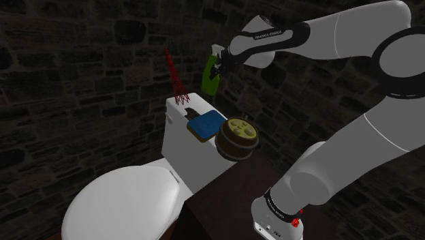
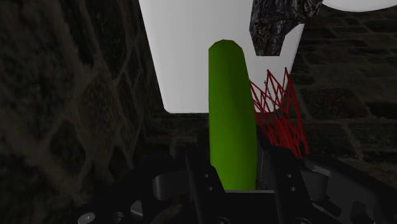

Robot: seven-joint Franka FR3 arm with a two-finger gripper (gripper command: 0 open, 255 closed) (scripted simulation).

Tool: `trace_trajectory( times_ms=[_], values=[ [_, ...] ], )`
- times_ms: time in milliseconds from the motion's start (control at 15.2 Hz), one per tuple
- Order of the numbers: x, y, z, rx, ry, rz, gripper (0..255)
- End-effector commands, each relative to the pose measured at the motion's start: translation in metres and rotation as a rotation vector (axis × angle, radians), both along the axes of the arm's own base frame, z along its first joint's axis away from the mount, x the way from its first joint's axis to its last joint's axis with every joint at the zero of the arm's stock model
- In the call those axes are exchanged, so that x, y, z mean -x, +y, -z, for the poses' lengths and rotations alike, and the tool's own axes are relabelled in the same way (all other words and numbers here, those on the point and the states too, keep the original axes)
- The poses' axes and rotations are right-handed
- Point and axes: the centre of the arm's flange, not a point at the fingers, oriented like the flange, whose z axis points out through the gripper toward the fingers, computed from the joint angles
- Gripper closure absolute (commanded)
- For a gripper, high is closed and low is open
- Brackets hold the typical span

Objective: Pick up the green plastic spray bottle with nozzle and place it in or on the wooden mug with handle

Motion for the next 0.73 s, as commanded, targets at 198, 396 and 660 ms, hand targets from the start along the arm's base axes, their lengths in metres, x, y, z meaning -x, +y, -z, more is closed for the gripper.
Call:
trace_trajectory(
  times_ms=[198,396,660],
  values=[
    [0.0,0.0,-0.027,0.0,0.0,0.0,255],
    [0.0,0.0,-0.043,0.0,0.0,0.0,255],
    [0.0,0.0,-0.064,0.0,0.0,0.0,255]
  ],
)
